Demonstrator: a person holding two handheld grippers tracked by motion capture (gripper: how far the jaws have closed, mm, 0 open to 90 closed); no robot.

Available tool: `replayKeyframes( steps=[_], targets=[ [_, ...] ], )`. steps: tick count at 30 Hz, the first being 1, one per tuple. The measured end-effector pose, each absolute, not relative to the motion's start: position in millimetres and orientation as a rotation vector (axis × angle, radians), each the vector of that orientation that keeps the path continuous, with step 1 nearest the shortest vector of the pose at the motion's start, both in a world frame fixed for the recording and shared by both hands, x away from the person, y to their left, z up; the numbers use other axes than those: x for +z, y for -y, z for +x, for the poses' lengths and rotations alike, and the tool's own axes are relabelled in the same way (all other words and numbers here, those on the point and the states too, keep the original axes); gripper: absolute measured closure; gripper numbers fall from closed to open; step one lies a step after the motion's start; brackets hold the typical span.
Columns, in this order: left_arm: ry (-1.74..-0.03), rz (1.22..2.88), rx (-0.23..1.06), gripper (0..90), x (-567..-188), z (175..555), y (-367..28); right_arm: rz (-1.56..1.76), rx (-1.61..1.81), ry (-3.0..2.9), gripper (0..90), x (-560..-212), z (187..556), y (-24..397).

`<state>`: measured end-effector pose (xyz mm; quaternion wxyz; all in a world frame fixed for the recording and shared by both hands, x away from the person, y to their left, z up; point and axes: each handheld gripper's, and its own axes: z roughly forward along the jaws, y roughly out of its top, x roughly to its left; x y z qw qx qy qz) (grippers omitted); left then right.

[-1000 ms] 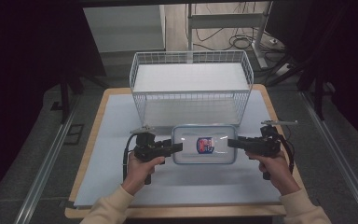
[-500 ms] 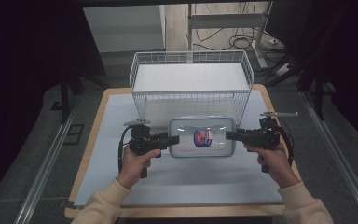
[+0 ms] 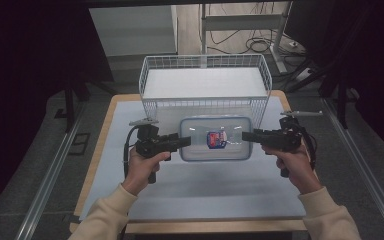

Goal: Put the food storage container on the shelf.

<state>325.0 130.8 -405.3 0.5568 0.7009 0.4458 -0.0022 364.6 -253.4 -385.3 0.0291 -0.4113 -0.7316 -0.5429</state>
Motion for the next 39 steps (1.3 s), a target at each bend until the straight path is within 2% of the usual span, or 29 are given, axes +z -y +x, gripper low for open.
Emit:
replayKeyframes(
  steps=[17, 39],
  targets=[
    [-1.027, 1.648, 0.037, 48.6, -372.4, 340.9, -139.2, -1.232, -1.74, 2.279, 49.4, -353.1, 380.2, 244.6],
    [-1.029, 1.624, 0.081, 48.6, -332.5, 373.7, -148.3, -1.202, -1.789, 2.266, 49.3, -318.1, 418.9, 234.4]
  ],
)
